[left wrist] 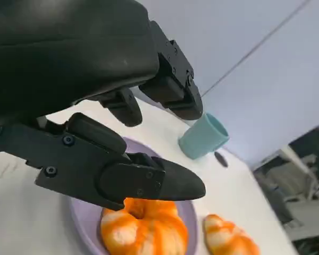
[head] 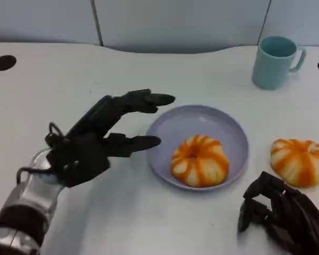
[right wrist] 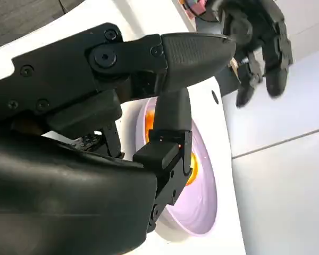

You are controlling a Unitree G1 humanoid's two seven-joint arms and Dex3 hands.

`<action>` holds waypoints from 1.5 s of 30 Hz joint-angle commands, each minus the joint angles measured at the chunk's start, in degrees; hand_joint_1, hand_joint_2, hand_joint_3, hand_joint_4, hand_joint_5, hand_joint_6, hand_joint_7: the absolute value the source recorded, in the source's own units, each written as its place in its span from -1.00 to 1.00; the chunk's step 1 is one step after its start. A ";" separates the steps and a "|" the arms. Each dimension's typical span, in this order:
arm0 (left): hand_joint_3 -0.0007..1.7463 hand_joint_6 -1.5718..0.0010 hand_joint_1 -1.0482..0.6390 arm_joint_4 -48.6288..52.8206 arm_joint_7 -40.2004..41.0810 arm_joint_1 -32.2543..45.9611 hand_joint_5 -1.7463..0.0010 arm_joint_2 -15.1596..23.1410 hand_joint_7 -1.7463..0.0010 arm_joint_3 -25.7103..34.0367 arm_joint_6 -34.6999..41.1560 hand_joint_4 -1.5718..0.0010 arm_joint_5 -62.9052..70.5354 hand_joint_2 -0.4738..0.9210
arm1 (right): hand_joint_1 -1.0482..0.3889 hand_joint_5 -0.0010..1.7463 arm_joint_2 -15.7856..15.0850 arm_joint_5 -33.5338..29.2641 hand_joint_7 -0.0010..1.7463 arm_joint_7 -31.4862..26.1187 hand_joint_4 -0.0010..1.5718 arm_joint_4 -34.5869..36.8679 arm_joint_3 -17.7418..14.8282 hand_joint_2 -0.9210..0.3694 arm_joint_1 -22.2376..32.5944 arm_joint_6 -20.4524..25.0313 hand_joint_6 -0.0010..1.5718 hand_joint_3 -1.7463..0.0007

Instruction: Grasp the bread from the table and place it into the plate.

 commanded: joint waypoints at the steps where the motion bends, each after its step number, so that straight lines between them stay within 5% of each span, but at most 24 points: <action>1: -0.68 0.19 -0.53 -5.97 -7.02 6.06 0.00 -0.38 0.73 3.99 1.90 0.49 -8.79 1.00 | -0.30 0.98 -1.08 0.81 0.59 0.17 -0.20 0.59 -1.13 -1.00 -0.44 0.25 -0.23 0.61; 6: -0.66 0.12 -0.53 -12.91 -10.91 13.06 -0.02 -1.51 0.72 7.89 4.60 0.38 -16.14 1.00 | -0.28 0.97 -1.17 0.39 0.59 -0.16 -0.19 0.39 -1.01 -1.00 -0.47 0.31 -0.22 0.59; 12: -0.66 -0.09 -0.53 -25.62 -11.67 22.37 -0.21 -3.64 0.61 11.45 16.32 0.19 -24.09 1.00 | -0.30 0.98 -1.25 0.39 0.59 0.07 -0.21 0.58 -0.94 -1.00 -0.60 0.43 -0.24 0.59; 14: -0.66 0.06 -0.48 -31.01 -10.98 26.45 -0.58 -4.46 0.01 12.34 20.45 0.23 -26.28 1.00 | -0.30 0.98 -1.24 0.38 0.58 -0.12 -0.21 0.47 -0.94 -1.00 -0.53 0.61 -0.23 0.60; 16: -0.63 0.19 -0.47 -37.95 -10.51 31.47 -0.81 -4.42 -0.33 12.50 25.11 0.28 -27.79 1.00 | -0.32 0.98 -1.24 0.06 0.57 -0.39 -0.20 0.31 -0.82 -1.00 -0.48 0.42 -0.22 0.60; 20: -0.56 0.33 -0.43 -45.37 -10.60 36.83 -0.99 -4.49 -0.63 13.02 29.66 0.28 -28.27 1.00 | -0.33 0.98 -1.15 0.00 0.55 -0.50 -0.20 0.22 -0.81 -1.00 -0.53 0.32 -0.20 0.61; 33: -0.56 0.35 -0.42 -46.81 -11.75 39.76 -1.00 -5.61 -0.68 14.68 32.28 0.27 -28.11 1.00 | -0.33 0.99 -1.44 0.27 0.54 -0.16 -0.20 1.07 -1.20 -1.00 -0.98 0.16 -0.20 0.61; 35: -0.53 0.32 -0.36 -44.74 -13.34 42.43 -1.00 -6.11 -0.95 15.40 31.97 0.02 -29.51 1.00 | -0.34 0.98 -2.05 0.56 0.53 0.17 -0.19 2.41 -1.81 -1.00 -1.88 0.34 -0.20 0.63; 45: -0.54 0.31 -0.37 -38.91 -17.43 40.92 -1.00 -6.77 -1.00 16.86 32.29 -0.02 -30.37 1.00 | -0.35 0.95 -2.78 0.35 0.51 1.76 -0.19 7.05 -3.33 -1.00 -3.87 -2.21 -0.20 0.63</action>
